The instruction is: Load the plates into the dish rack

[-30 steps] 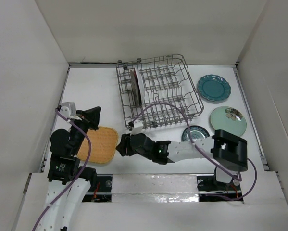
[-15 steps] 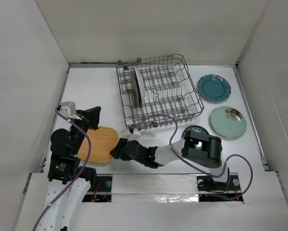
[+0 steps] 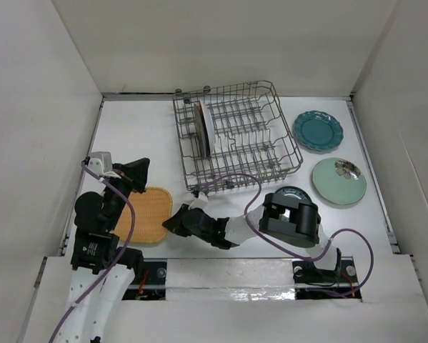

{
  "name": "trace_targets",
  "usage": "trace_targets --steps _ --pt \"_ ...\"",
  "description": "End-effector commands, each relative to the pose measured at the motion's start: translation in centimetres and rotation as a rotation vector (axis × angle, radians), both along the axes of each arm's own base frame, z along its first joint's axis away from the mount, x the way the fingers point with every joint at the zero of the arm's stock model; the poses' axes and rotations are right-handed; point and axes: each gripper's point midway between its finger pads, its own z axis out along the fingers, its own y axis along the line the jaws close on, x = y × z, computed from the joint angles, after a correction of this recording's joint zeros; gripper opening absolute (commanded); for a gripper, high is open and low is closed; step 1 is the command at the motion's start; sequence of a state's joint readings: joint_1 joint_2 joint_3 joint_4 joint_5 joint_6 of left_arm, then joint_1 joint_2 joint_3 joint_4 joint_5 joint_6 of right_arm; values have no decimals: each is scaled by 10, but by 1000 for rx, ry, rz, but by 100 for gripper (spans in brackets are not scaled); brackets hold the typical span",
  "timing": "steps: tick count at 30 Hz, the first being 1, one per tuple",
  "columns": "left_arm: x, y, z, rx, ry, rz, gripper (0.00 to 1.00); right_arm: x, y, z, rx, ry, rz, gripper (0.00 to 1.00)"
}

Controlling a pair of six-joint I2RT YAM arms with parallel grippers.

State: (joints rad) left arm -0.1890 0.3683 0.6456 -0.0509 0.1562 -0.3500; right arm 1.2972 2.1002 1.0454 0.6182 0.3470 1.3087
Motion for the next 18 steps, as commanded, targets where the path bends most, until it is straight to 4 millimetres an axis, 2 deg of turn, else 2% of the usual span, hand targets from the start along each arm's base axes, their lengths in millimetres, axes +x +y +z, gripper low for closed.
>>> trace_targets --steps 1,4,5,9,14,15,16,18 --pt "-3 4 18 -18 -59 16 4 8 4 62 86 -129 -34 0" --pt "-3 8 18 -23 -61 39 4 2 5 92 47 -261 -25 0" --pt "-3 10 19 -26 -62 49 5 -4 4 113 36 -329 -12 0" --pt "-4 22 23 -39 -71 117 7 11 -14 160 -29 -479 -94 0" --pt "-12 30 29 -51 -104 154 9 47 -56 230 -136 -681 -259 0" --pt "-12 37 30 -58 -108 191 10 48 -67 254 -115 -707 -283 0" --pt "-13 38 31 -60 -111 197 10 60 -81 266 -124 -727 -339 0" --pt "-13 39 31 -62 -110 202 10 72 -103 288 -164 -786 -384 0"
